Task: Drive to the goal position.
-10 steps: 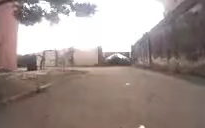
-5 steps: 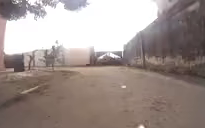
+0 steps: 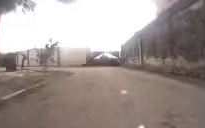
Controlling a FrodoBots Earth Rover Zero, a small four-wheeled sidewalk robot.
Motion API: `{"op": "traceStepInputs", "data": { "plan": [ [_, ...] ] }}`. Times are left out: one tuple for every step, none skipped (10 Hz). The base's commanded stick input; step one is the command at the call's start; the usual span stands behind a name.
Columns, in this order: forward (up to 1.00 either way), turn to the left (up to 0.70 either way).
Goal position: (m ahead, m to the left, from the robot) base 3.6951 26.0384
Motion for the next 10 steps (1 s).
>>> {"op": "traceStepInputs", "data": {
  "plan": [
    [0.70, 0.00],
    [0.70, 0.00],
    [0.70, 0.00],
    [0.70, 0.00],
    [0.70, 0.00],
    [0.70, 0.00],
    [0.70, 0.00],
    [0.70, 0.00],
    [0.70, 0.00],
    [0.70, 0.00]
  ]
}}
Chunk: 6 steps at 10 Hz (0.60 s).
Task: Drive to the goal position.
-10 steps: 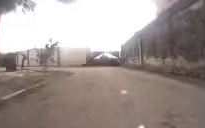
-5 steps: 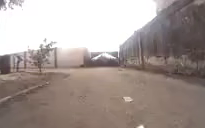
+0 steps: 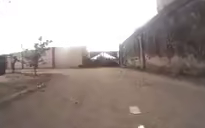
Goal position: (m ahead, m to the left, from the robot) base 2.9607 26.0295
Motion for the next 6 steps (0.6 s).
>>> {"op": "traceStepInputs", "data": {
  "plan": [
    [0.70, 0.00],
    [0.70, 0.00],
    [0.70, 0.00],
    [0.70, 0.00],
    [0.70, 0.00],
    [0.70, 0.00]
  ]
}}
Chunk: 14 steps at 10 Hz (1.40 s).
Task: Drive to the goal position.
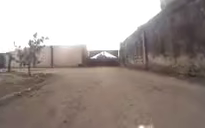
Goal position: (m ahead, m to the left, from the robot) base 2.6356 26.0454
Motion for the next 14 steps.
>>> {"op": "traceStepInputs", "data": {
  "plan": [
    [0.70, 0.00],
    [0.70, 0.00],
    [0.70, 0.00],
    [0.70, 0.00],
    [0.70, 0.00],
    [0.70, 0.00],
    [0.70, 0.00],
    [0.70, 0.00],
    [0.70, 0.00],
    [0.70, 0.00],
    [0.70, 0.00],
    [0.70, 0.02],
    [0.70, 0.02],
    [0.70, 0.02]
  ]
}}
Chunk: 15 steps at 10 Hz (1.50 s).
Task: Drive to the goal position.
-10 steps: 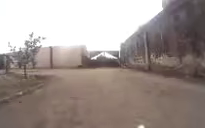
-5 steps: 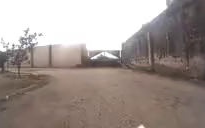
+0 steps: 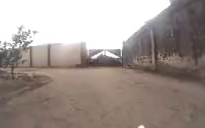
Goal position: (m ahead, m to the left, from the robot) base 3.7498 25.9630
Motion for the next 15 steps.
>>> {"op": "traceStepInputs", "data": {
  "plan": [
    [0.70, 0.02],
    [0.70, 0.03],
    [0.70, 0.03],
    [0.70, 0.03],
    [0.70, 0.03],
    [0.70, 0.03],
    [0.70, 0.20],
    [0.70, 0.29],
    [0.70, 0.10],
    [0.70, 0.01],
    [0.70, 0.00],
    [0.70, 0.00],
    [0.70, 0.00],
    [0.70, 0.00],
    [0.70, 0.00]
  ]
}}
